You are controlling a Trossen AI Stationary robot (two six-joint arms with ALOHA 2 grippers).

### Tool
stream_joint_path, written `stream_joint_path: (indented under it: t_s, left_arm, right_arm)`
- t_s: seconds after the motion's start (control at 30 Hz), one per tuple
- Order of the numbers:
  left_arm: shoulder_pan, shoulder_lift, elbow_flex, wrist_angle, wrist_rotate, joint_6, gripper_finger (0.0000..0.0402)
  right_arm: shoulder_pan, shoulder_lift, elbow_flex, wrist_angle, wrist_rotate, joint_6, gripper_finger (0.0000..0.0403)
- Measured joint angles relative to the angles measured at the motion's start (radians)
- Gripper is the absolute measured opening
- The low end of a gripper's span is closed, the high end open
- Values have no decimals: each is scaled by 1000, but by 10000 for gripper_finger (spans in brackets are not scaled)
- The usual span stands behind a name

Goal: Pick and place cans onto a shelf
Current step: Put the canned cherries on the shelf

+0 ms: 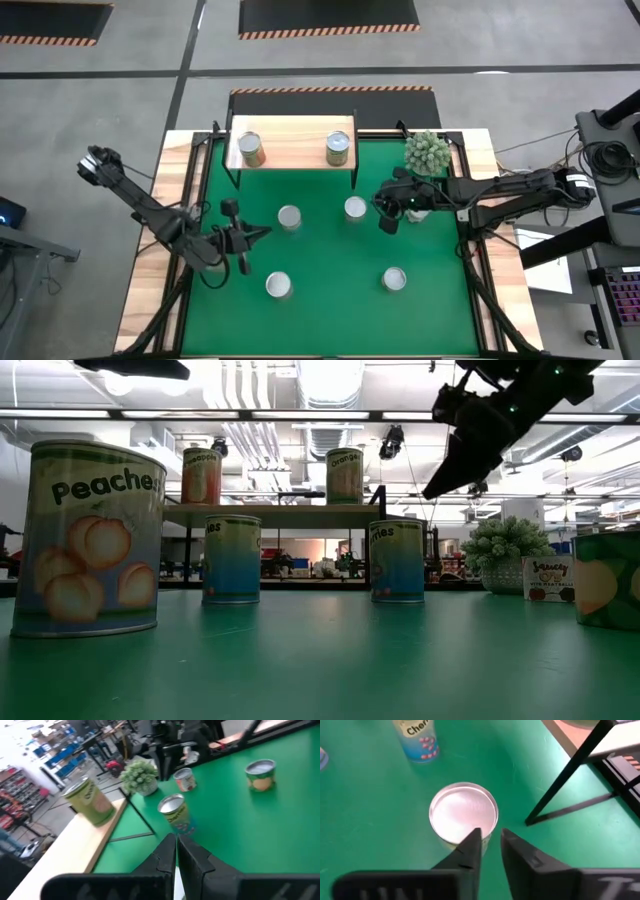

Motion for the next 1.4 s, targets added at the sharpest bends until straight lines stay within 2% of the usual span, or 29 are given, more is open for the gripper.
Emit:
stream_joint_path:
  t_s: [0.13, 0.43, 0.67, 0.8, 1.0, 1.23, 1.4]
  left_arm:
    - [0, -24, -16, -1, -45, -13, 0]
    - [0, -32, -15, 0, -48, -19, 0]
    - [0, -31, -14, 0, -49, -18, 0]
    - [0, -31, -14, 0, -49, -18, 0]
    - [0, -30, -14, 0, -49, -18, 0]
    - [0, -30, -14, 0, -49, -19, 0]
    - [0, -30, -14, 2, -49, -19, 0]
  right_arm:
    - [0, 4, 0, 13, 6, 3, 130]
    - [0, 6, 0, -56, 7, 34, 275]
    - [5, 92, -1, -43, 1, -35, 342]
    - [18, 202, -2, 1, -3, -66, 353]
    - [18, 324, -3, 177, -45, -78, 350]
    - [15, 388, -3, 354, -45, -89, 333]
    - [13, 389, -3, 357, -44, -63, 298]
